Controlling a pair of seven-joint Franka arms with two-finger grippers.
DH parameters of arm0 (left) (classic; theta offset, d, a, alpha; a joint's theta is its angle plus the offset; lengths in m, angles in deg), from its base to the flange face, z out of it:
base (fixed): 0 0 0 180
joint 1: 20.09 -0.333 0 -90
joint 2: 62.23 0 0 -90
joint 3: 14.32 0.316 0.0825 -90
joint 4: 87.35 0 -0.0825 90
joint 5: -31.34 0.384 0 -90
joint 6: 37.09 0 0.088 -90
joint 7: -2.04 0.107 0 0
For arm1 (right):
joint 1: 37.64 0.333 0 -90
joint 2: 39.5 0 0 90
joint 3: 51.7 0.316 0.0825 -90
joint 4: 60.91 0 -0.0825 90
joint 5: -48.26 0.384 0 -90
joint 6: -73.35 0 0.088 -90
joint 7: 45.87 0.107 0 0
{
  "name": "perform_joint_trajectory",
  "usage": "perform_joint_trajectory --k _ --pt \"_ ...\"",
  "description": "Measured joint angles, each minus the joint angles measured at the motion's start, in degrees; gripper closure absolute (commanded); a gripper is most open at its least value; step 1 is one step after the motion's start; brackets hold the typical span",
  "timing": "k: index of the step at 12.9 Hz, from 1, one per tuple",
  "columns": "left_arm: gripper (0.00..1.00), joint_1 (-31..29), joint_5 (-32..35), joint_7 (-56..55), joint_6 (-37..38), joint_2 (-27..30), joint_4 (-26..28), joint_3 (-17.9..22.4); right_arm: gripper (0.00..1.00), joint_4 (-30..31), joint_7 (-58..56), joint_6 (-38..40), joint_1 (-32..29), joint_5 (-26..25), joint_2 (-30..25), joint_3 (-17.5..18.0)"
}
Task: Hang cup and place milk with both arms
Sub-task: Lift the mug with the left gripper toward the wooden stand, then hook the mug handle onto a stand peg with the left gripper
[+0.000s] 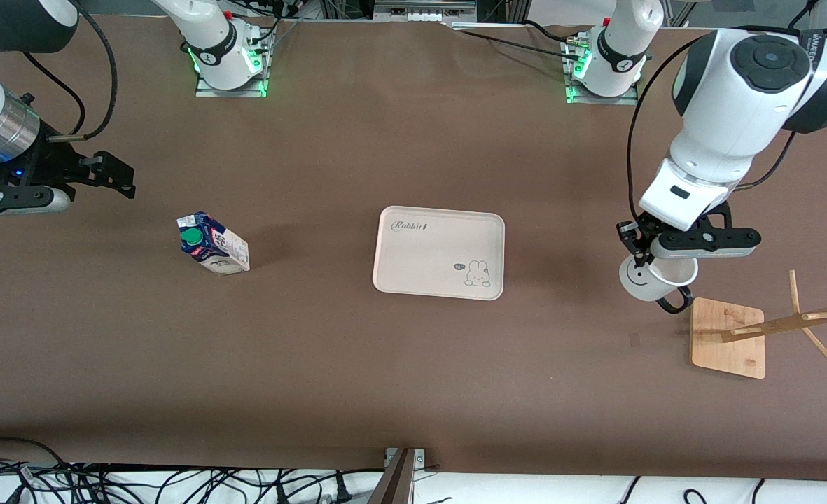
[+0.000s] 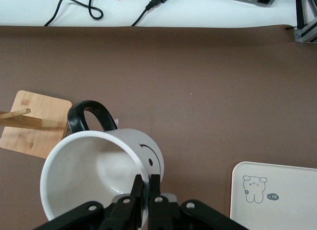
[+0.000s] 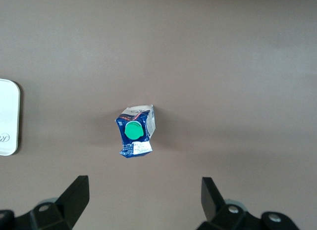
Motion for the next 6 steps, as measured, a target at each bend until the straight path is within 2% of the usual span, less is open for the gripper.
perform_joint_trajectory --k 3,6 --pt "1.00 -4.56 -4.78 8.38 0.03 2.45 1.82 0.00 0.00 0.00 0.00 -0.02 -0.03 0.00 0.02 0.03" --pt "1.00 -8.59 -5.94 17.35 0.29 4.05 2.43 -0.01 0.00 0.00 0.00 -0.03 -0.06 0.00 0.13 0.03"
